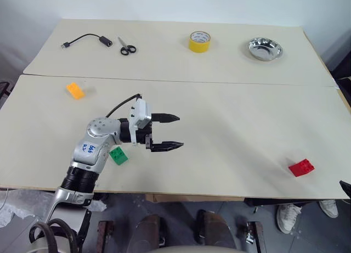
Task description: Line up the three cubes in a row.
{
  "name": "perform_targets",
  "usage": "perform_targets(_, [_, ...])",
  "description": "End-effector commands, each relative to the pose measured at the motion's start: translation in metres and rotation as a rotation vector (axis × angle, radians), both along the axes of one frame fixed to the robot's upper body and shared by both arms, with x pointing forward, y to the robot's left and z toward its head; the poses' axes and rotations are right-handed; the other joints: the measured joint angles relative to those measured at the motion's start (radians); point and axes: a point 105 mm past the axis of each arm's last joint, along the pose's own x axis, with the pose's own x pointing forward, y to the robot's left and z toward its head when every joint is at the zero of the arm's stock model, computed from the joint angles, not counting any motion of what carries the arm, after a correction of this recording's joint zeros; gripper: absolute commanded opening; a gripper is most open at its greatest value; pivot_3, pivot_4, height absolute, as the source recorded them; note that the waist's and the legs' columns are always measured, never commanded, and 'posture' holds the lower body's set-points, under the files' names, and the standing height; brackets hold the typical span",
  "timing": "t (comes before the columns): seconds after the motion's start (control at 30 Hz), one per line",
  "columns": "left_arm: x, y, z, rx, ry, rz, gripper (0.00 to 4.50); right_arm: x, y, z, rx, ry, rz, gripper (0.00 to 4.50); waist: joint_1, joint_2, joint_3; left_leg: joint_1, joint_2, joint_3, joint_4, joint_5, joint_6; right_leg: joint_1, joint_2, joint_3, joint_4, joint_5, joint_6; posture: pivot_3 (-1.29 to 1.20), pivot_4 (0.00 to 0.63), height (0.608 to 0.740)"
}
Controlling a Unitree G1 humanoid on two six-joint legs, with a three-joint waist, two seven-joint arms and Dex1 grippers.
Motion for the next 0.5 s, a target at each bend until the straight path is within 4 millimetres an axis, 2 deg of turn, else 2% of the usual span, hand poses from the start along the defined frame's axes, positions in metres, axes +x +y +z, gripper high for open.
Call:
perform_targets(0.03, [0.004,0.000,0.010,0.014,-0.089,0.010,4.41,0.018,0.019,0.017,0.012,0.066,0.049,4.50,0.000,0.001,0.000,0.000,0.000,0.000,0.000,0.000,0.000,0.000,0.000,0.000,0.000,0.000,0.000,0.00,0.150,0.740])
perform_targets(0.13, [0.008,0.003,0.010,0.017,-0.079,0.031,4.41,0.032,0.032,0.011,0.005,0.218,0.039,4.50,0.006,0.000,0.000,-0.001,0.001,-0.001,0.001,0.000,0.000,0.000,-0.001,-0.001,0.000,0.000,0.000,0.00,0.150,0.740])
perform_targets(0.23, [0.005,0.005,0.010,0.018,-0.084,0.025,4.41,0.048,0.049,0.010,0.000,0.279,0.098,4.50,0.011,0.000,0.000,-0.003,0.000,-0.003,0.001,0.000,0.000,0.000,-0.001,-0.003,-0.001,0.000,0.000,0.00,0.150,0.740])
perform_targets(0.37, [0.001,0.007,0.004,0.055,-0.096,0.016,4.41,0.061,0.051,0.001,-0.036,0.356,0.107,4.50,0.016,0.000,0.000,-0.004,-0.002,-0.006,0.001,0.000,0.001,0.000,-0.002,-0.005,-0.001,0.000,0.000,0.00,0.150,0.740])
perform_targets(0.5, [-0.003,0.007,0.006,0.049,-0.093,0.017,4.41,0.070,0.043,-0.011,-0.095,0.404,0.092,4.50,0.018,0.000,0.000,-0.005,-0.002,-0.007,0.002,0.000,0.001,0.001,-0.002,-0.006,-0.002,0.000,0.000,0.00,0.150,0.740])
